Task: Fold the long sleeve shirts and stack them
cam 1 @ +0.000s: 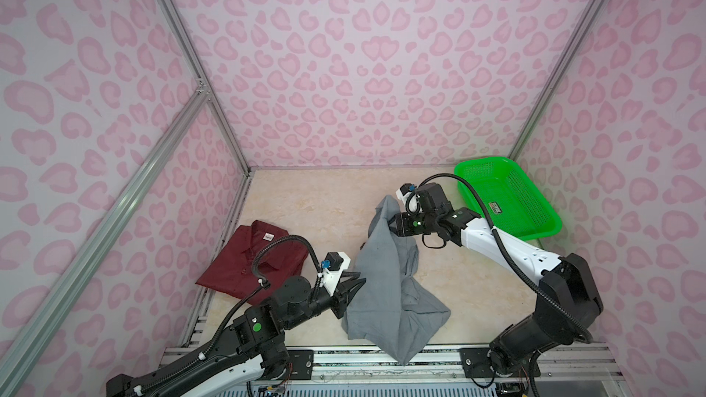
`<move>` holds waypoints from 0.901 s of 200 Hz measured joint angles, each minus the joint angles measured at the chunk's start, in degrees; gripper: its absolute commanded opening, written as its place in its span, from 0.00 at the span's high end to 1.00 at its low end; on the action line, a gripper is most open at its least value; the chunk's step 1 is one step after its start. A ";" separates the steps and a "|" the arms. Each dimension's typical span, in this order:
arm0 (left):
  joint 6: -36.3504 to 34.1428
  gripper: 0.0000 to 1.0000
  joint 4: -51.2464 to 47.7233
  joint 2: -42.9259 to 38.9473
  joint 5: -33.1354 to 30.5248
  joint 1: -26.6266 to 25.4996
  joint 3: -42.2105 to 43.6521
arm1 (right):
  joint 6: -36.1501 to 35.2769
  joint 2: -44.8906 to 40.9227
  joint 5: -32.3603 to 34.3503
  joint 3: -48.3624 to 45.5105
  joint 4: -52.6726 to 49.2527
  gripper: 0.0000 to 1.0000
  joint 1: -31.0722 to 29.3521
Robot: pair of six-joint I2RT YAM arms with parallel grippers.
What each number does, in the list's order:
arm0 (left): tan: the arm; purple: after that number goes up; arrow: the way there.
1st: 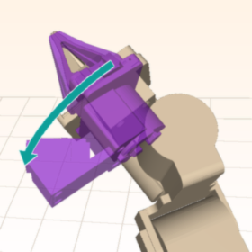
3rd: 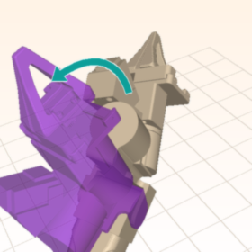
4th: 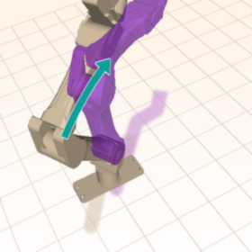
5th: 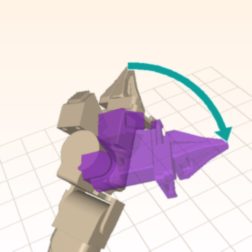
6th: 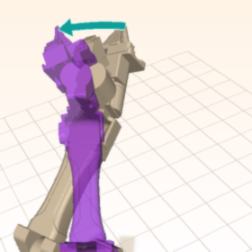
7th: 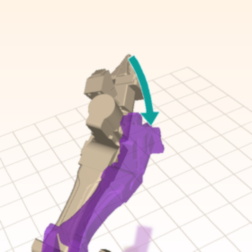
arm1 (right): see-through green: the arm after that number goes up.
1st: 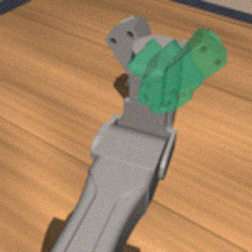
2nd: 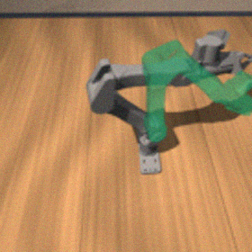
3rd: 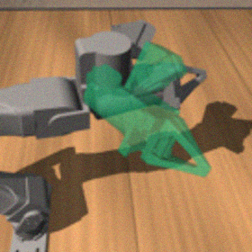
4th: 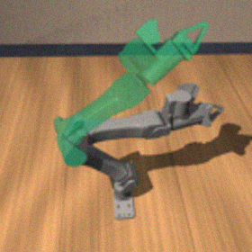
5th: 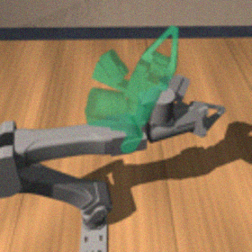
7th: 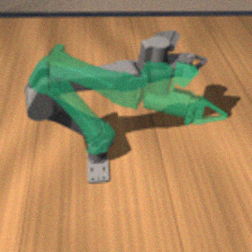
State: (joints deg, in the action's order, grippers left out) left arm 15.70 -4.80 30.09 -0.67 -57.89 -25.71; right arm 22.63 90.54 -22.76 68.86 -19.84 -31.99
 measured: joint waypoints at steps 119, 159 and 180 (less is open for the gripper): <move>11.21 0.75 -0.33 -6.34 -6.29 -0.24 5.25 | 6.10 -14.34 -3.15 -30.38 12.61 0.31 11.17; 11.39 0.76 -0.90 -6.34 -7.32 -0.24 5.22 | 10.49 -11.21 -7.76 -37.94 24.74 0.36 11.10; 11.39 0.76 -1.11 -6.10 -7.72 -0.24 5.22 | 12.79 -8.13 -9.55 -40.00 31.01 0.38 10.38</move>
State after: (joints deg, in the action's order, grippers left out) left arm 27.09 -5.91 23.99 -8.38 -58.13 -20.49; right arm 35.42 82.41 -32.32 28.86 11.18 -21.61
